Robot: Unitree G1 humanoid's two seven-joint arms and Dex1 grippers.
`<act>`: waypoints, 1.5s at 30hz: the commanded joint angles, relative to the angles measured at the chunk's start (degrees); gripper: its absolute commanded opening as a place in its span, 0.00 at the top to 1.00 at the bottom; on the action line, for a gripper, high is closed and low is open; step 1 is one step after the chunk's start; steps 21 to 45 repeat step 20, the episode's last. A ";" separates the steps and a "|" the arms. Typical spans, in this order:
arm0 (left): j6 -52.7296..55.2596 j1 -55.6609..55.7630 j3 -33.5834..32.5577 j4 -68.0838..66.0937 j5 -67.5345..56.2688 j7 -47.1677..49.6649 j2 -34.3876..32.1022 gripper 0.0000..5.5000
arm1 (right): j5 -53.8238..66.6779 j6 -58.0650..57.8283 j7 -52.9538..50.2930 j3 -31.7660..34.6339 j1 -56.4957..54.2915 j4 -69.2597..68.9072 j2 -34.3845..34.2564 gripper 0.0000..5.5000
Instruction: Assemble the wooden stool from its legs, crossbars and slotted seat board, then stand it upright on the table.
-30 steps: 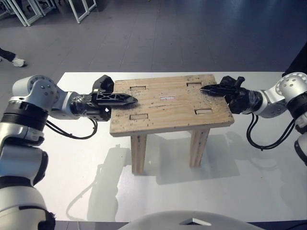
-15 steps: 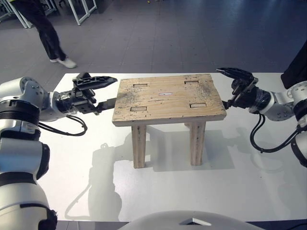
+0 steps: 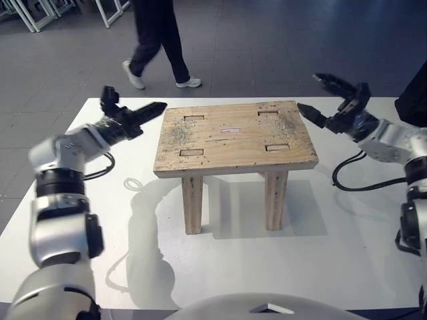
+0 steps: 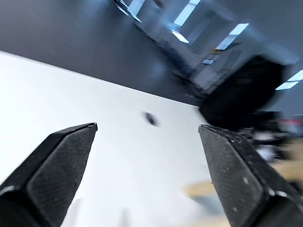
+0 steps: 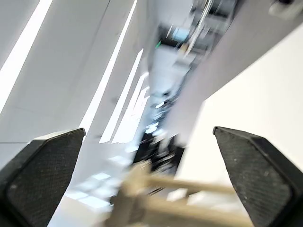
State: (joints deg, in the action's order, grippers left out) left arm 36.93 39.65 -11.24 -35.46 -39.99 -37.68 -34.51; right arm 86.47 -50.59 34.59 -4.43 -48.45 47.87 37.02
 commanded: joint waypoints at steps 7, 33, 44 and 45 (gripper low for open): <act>-33.35 -10.12 1.32 6.38 22.45 31.47 17.96 0.28 | -58.54 52.35 -36.25 -4.94 15.28 -15.42 -14.50 0.10; -34.60 -6.25 1.50 2.75 26.27 29.96 19.55 0.28 | -70.81 53.98 -34.01 3.62 10.98 -9.88 -21.81 0.10; -34.60 -6.25 1.50 2.75 26.27 29.96 19.55 0.28 | -70.81 53.98 -34.01 3.62 10.98 -9.88 -21.81 0.10; -34.60 -6.25 1.50 2.75 26.27 29.96 19.55 0.28 | -70.81 53.98 -34.01 3.62 10.98 -9.88 -21.81 0.10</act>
